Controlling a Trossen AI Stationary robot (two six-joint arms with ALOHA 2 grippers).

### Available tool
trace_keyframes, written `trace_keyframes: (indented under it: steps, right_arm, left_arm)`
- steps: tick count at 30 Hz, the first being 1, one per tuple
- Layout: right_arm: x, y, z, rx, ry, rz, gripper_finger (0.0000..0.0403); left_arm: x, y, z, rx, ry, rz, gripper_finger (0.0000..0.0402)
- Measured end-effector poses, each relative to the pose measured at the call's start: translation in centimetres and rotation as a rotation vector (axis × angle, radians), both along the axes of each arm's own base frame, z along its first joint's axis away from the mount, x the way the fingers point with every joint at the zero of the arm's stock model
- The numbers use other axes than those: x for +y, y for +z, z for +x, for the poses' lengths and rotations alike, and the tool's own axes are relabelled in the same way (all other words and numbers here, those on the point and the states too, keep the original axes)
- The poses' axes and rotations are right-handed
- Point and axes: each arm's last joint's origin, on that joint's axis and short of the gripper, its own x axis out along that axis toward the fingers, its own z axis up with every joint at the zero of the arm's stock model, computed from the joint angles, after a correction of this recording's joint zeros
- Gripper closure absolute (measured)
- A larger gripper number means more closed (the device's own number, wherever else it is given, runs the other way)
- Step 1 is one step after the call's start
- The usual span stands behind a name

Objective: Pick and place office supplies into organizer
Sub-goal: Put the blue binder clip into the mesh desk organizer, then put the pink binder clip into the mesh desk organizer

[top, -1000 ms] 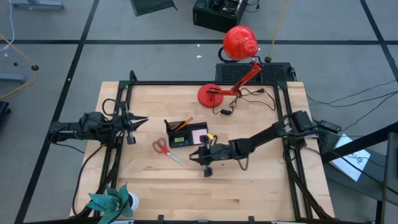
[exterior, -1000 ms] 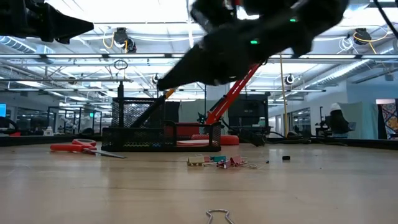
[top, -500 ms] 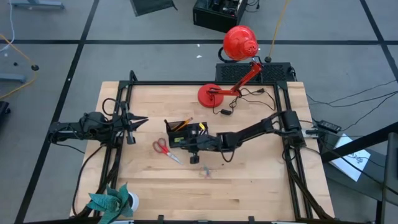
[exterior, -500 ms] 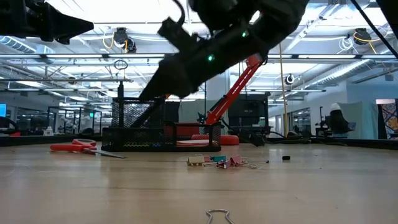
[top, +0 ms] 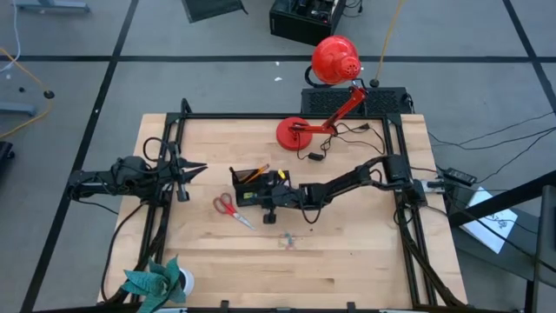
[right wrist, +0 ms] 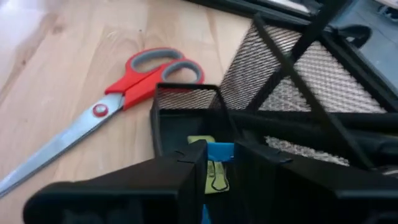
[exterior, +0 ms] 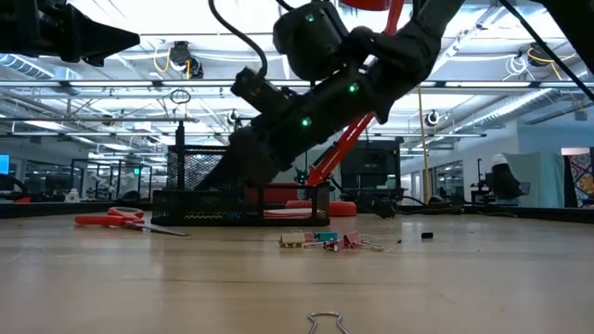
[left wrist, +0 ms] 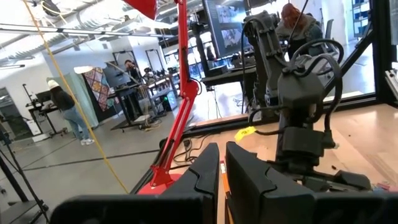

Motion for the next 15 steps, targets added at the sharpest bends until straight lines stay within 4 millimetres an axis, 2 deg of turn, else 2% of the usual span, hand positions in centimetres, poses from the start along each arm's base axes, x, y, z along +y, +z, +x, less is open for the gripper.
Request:
trace_keyframes:
  steps: [8, 15]
  right_arm:
    - [-0.08, 0.01, -0.01, -0.007, -0.024, 0.015, 0.0332]
    - [-0.13, -0.01, -0.01, -0.017, -0.047, 0.055, 0.0282]
  left_arm:
    - [0.0, 0.0, 0.0, 0.0, 0.0, 0.0, 0.0366]
    - [0.0, 0.0, 0.0, 0.0, 0.0, 0.0, 0.0366]
